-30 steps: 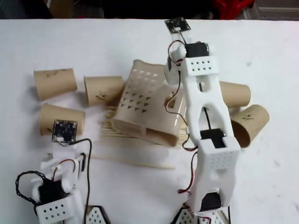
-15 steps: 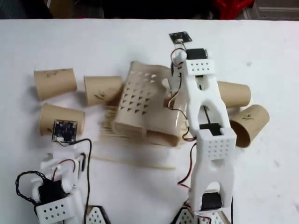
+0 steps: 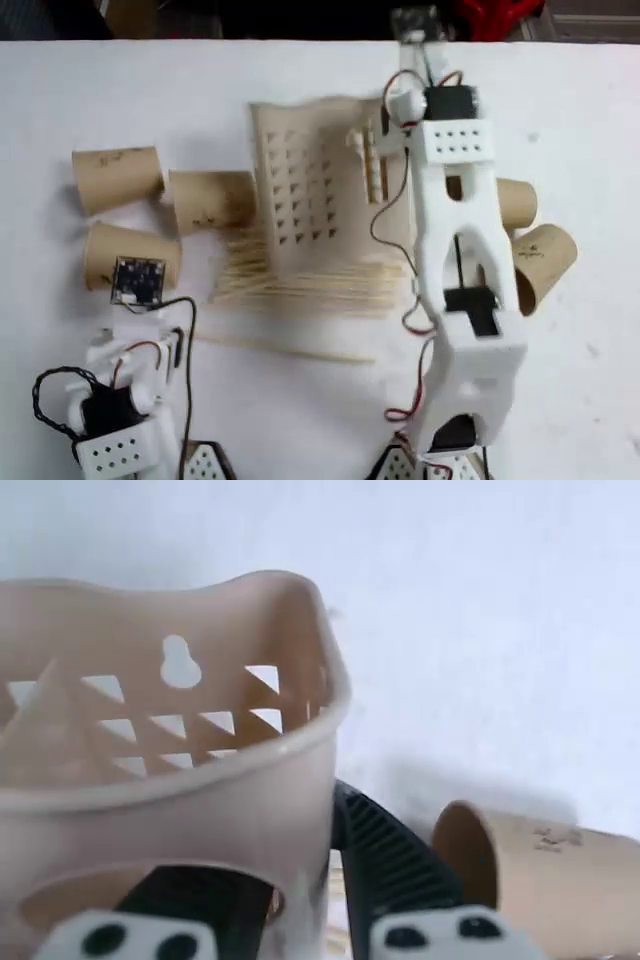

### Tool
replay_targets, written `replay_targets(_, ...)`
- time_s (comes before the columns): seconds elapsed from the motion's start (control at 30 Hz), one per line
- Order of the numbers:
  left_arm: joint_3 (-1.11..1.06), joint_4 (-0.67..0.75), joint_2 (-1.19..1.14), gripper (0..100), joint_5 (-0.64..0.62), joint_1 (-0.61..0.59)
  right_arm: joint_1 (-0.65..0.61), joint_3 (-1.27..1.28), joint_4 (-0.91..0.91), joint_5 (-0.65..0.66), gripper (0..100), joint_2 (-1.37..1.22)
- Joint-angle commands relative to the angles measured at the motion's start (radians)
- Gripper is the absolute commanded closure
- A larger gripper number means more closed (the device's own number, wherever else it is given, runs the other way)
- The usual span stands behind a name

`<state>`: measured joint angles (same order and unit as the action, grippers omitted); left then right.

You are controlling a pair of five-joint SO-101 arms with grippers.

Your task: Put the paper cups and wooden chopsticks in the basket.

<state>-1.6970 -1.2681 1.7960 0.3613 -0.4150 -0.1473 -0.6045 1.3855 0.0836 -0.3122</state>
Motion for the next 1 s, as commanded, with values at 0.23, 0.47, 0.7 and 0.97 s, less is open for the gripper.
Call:
replay_targets(0.23,0.003,-0.003,0.004,78,0.003,-0.008,0.015,-0.029,-0.384,-0.052,98.3,0.174)
replay_targets(0.47,0.003,-0.003,0.004,78,0.003,-0.008,0.012,-0.038,-0.713,-0.052,98.3,-0.079)
replay_targets(0.7,0.003,-0.003,0.004,78,0.003,-0.008,0.035,-0.037,-0.905,-0.264,98.3,-0.280)
replay_targets(0.97,0.003,-0.003,0.004,78,0.003,-0.008,0.097,-0.005,-0.631,-0.334,98.1,-0.286)
